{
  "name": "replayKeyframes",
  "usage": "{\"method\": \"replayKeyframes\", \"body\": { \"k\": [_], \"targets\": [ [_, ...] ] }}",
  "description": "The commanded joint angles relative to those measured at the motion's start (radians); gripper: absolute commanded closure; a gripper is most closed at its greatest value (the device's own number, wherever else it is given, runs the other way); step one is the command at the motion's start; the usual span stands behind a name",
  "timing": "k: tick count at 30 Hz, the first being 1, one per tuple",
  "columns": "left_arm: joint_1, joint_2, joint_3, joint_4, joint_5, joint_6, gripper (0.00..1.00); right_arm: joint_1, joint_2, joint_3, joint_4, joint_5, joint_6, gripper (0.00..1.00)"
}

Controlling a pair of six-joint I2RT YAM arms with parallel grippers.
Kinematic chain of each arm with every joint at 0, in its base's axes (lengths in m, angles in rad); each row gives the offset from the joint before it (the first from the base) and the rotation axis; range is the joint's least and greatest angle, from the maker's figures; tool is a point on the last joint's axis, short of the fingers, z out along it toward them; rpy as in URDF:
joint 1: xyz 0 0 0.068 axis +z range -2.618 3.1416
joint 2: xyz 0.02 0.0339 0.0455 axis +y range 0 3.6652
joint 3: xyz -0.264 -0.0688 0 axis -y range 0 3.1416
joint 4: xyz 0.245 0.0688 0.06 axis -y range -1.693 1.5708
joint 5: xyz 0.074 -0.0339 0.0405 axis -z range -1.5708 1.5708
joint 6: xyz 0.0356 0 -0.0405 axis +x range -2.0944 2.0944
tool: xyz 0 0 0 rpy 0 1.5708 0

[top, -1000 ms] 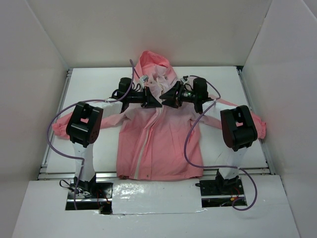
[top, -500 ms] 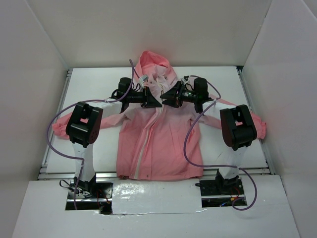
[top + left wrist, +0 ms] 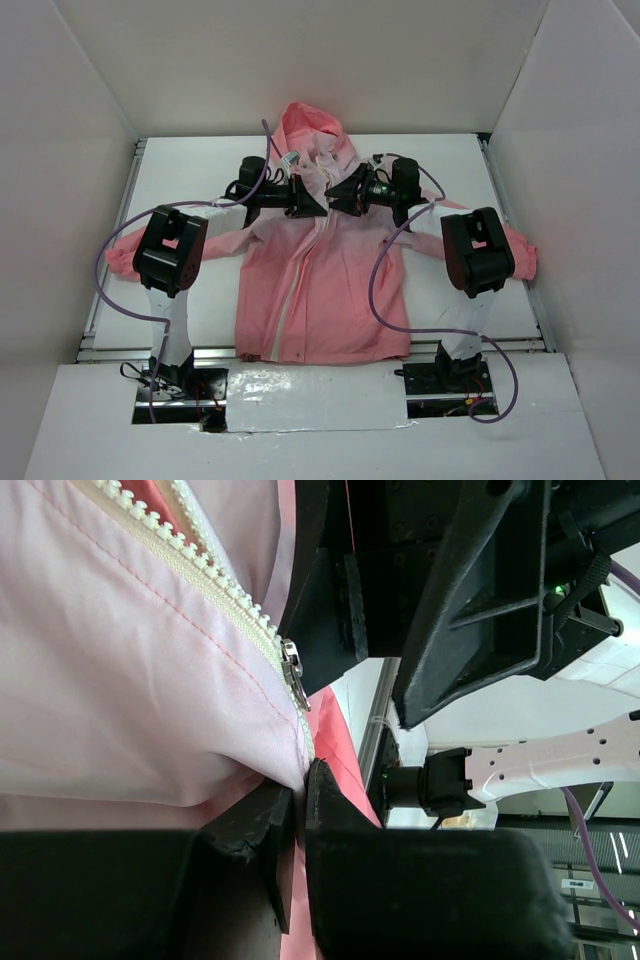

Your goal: Zip up the jacket

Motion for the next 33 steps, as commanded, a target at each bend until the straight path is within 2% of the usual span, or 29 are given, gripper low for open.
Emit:
{"method": "replayKeyframes", "body": {
  "k": [1,12,17,33],
  "targets": [
    [-0.014,-0.049,0.019,0.044,0.055,0.01,1.0,-0.005,-0.011,0.038,0.087,-0.01,0.024,0.42],
    [-0.015,-0.035,0.037,-0.024,0.031,0.056,1.0,-0.005,-0.058,0.039,0.032,-0.004,-0.016,0.43],
    [-0.015,-0.032,0.046,-0.043,0.029,0.071,1.0,-0.008,-0.086,0.046,-0.065,0.018,-0.097,0.43],
    [-0.017,-0.011,0.073,-0.054,0.031,0.082,1.0,-0.008,-0.112,0.042,-0.065,0.008,-0.105,0.43]
  ]
}}
